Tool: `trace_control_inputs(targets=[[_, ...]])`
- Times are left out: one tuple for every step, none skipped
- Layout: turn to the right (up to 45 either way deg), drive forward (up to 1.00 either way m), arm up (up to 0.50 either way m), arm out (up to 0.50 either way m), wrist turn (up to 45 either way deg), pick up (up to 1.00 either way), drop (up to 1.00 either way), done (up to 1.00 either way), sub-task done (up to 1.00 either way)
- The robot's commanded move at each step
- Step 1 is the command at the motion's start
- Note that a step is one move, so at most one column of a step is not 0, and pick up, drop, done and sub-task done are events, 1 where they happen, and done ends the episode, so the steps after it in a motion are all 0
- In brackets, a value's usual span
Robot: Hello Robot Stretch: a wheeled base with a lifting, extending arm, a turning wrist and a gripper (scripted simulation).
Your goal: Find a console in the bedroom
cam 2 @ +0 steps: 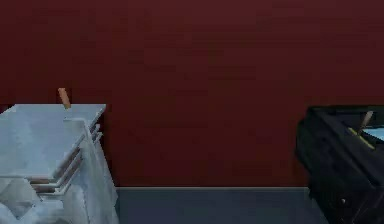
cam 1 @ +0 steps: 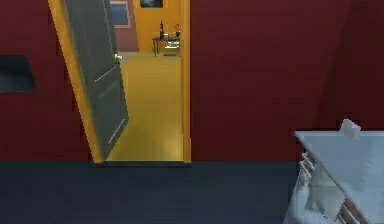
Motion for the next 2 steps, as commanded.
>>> trace_control_inputs(targets=[[-15.0,0.0,0.0,0.0,0.0,0.0,0.0,0.0,0.0],[0.0,1.0,0.0,0.0,0.0,0.0,0.0,0.0,0.0]])
